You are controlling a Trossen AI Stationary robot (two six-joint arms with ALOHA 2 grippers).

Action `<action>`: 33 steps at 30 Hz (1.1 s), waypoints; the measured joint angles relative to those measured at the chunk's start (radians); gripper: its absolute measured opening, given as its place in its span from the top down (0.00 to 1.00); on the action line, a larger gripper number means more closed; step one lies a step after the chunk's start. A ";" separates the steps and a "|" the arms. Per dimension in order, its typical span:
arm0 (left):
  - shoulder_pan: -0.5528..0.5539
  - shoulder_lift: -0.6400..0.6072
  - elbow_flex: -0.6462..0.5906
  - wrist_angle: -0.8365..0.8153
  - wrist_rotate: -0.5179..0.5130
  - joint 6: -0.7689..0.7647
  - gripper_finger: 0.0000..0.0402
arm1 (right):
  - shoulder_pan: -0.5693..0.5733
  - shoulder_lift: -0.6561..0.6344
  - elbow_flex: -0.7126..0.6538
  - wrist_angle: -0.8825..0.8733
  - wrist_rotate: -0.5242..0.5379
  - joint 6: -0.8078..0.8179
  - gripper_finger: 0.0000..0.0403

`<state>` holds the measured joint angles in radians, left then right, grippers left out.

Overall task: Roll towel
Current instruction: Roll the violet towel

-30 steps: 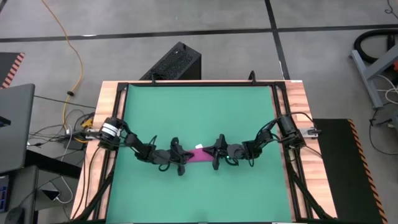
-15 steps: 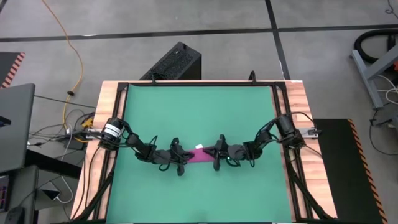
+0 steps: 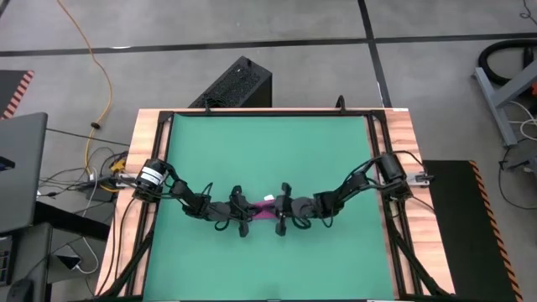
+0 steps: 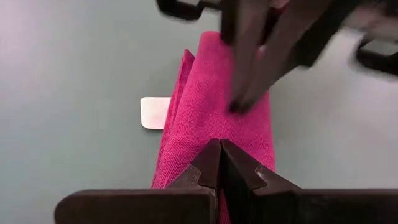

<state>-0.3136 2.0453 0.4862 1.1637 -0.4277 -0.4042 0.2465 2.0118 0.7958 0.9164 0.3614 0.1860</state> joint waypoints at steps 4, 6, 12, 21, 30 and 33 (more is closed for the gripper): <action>0.000 0.000 0.000 -0.001 0.001 0.000 1.00 | -0.012 0.009 -0.005 -0.062 0.001 0.028 0.98; 0.000 0.000 0.000 0.003 0.002 0.000 1.00 | -0.018 0.007 -0.004 -0.091 0.001 0.044 0.98; 0.000 0.001 0.000 0.049 0.003 0.003 1.00 | -0.026 0.004 -0.002 -0.212 0.003 0.085 0.98; -0.001 0.001 0.000 0.083 0.009 0.001 1.00 | -0.030 0.000 -0.075 -0.208 0.022 0.135 0.98; -0.002 -0.005 0.000 0.141 0.022 -0.009 1.00 | -0.030 0.003 -0.094 -0.214 0.035 0.139 0.98; -0.002 -0.037 0.000 0.133 0.041 -0.010 1.00 | -0.030 0.003 -0.095 -0.213 0.035 0.139 0.98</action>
<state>-0.3161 2.0081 0.4858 1.2969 -0.3864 -0.4146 0.2161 2.0151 0.7010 0.7035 0.3965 0.3248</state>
